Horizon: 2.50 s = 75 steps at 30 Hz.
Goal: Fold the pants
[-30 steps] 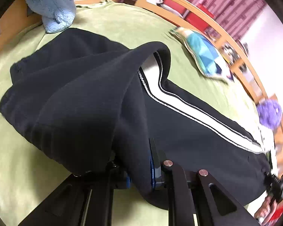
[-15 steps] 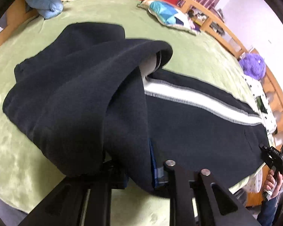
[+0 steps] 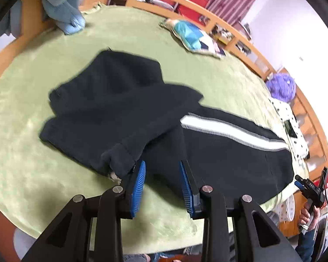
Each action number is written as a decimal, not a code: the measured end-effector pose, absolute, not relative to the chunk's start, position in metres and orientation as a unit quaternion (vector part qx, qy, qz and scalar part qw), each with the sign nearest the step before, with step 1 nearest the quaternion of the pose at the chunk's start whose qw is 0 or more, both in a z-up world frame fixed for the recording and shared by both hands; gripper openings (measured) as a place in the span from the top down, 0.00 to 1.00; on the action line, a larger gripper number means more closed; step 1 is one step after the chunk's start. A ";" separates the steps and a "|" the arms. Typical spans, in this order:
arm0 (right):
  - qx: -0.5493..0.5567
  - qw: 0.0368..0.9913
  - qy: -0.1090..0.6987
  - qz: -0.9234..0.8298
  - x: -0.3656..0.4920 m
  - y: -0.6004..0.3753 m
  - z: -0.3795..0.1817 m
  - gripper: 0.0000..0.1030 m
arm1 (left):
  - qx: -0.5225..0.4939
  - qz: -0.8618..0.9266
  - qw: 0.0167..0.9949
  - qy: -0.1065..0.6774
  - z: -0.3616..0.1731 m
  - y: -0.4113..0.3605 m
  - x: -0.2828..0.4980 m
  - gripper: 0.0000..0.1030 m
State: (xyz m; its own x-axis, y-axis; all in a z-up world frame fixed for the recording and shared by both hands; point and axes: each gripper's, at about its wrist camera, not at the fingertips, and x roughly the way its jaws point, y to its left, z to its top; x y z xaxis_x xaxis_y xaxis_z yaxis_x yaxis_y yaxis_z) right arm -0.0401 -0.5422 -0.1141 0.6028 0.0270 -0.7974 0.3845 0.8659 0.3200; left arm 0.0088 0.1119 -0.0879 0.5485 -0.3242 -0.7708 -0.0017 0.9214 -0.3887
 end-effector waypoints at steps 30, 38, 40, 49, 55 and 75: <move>0.172 0.865 0.466 -0.069 0.139 -0.423 -0.122 0.51 | -0.050 0.032 0.853 0.519 -0.171 0.195 0.217 0.47; 0.168 0.867 0.466 -0.061 0.139 -0.405 -0.119 0.51 | -0.030 0.037 0.861 0.506 -0.155 0.200 0.186 0.91; 0.167 0.870 0.460 -0.060 0.134 -0.402 -0.116 0.51 | -0.032 0.064 0.861 0.503 -0.149 0.216 0.169 0.91; 0.183 0.873 0.447 -0.064 0.113 -0.426 -0.110 0.51 | -0.056 0.095 0.846 0.521 -0.138 0.242 0.144 0.83; 0.175 0.879 0.434 -0.093 0.087 -0.466 -0.102 0.51 | -0.038 0.086 0.863 0.497 -0.094 0.198 0.160 0.55; 0.442 0.799 0.392 -0.113 0.026 -0.662 -0.202 0.22 | 0.022 -0.013 0.872 0.489 -0.062 0.013 0.195 0.43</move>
State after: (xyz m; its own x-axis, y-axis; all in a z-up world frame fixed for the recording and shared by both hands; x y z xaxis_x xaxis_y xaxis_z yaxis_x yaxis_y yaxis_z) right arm 0.0259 -0.6619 -0.2018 0.6678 0.1655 -0.7257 0.5268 0.5836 0.6179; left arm 0.1951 0.0131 -0.0624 0.5209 -0.0017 -0.8536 0.0450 0.9987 0.0255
